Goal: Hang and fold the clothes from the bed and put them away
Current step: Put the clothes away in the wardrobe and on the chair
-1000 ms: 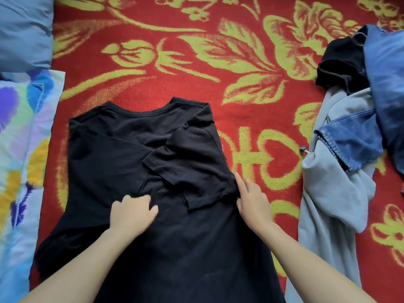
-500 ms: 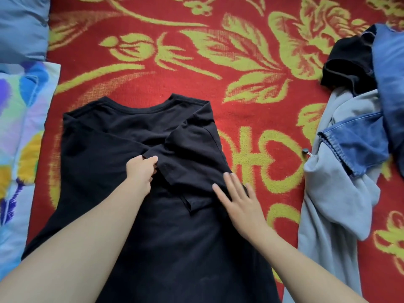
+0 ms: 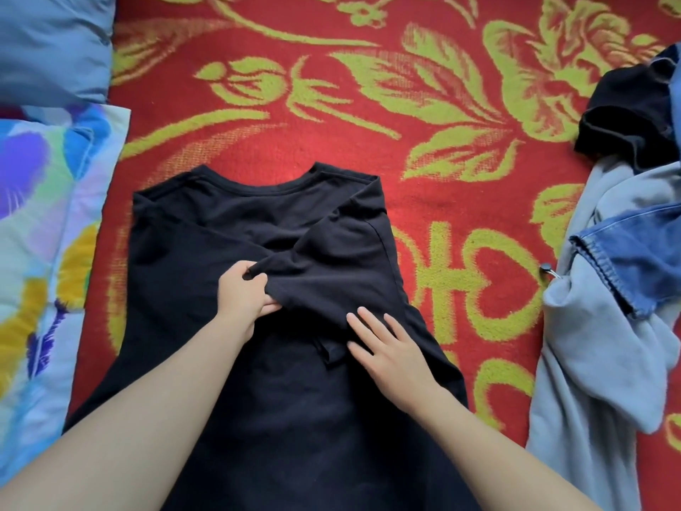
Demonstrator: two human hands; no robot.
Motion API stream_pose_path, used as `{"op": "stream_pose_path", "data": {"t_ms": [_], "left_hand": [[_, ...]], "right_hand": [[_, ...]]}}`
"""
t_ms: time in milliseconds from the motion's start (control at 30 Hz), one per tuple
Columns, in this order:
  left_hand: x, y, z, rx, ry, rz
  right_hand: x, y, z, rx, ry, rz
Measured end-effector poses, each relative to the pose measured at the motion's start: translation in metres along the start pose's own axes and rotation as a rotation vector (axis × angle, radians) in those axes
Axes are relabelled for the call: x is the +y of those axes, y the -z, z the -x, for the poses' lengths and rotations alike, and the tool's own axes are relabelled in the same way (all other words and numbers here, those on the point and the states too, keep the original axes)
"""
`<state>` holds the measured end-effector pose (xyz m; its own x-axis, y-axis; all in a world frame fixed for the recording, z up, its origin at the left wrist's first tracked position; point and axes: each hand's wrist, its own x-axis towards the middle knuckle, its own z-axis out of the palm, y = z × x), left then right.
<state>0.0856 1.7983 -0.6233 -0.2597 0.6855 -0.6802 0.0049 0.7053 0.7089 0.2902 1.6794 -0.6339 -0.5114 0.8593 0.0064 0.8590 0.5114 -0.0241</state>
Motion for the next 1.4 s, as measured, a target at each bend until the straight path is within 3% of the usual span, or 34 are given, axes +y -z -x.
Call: {"op": "stream_pose_path", "data": {"t_ms": [133,333,500,567,667,767,867,967,1167,1400], "left_hand": [[0.001,0.002,-0.003,-0.02,0.021,-0.029],[-0.005,0.004,-0.012,0.017,0.028,-0.122],[-0.004,0.005,-0.018,0.074,-0.066,-0.245],[-0.006,0.006,-0.017,0.09,-0.141,-0.38],[-0.008,0.008,-0.012,0.157,-0.225,-0.636],[0.004,0.019,-0.018,0.233,-0.312,-0.755],[0.027,0.042,-0.036,0.303,-0.433,-0.847],[0.055,0.07,-0.059,0.334,-0.439,-0.986],[0.079,0.103,-0.094,0.147,-0.159,-1.139],[0.084,0.118,-0.131,0.072,-0.308,-1.054]], "right_hand": [[0.004,-0.002,0.01,0.031,0.181,0.057],[-0.026,-0.003,-0.03,0.018,0.043,0.078],[-0.018,0.002,-0.019,0.131,0.215,-0.026],[-0.016,0.003,-0.009,0.012,0.315,-0.053],[-0.013,0.003,-0.009,-0.18,0.325,-0.084],[0.005,0.011,-0.035,-0.065,0.188,-0.176],[0.04,0.023,-0.075,0.084,-0.17,-0.149],[0.076,0.03,-0.116,-0.109,-0.47,-0.103],[0.102,0.026,-0.168,-0.412,-0.61,-0.068],[0.116,0.014,-0.198,-0.448,-0.648,0.024]]}}
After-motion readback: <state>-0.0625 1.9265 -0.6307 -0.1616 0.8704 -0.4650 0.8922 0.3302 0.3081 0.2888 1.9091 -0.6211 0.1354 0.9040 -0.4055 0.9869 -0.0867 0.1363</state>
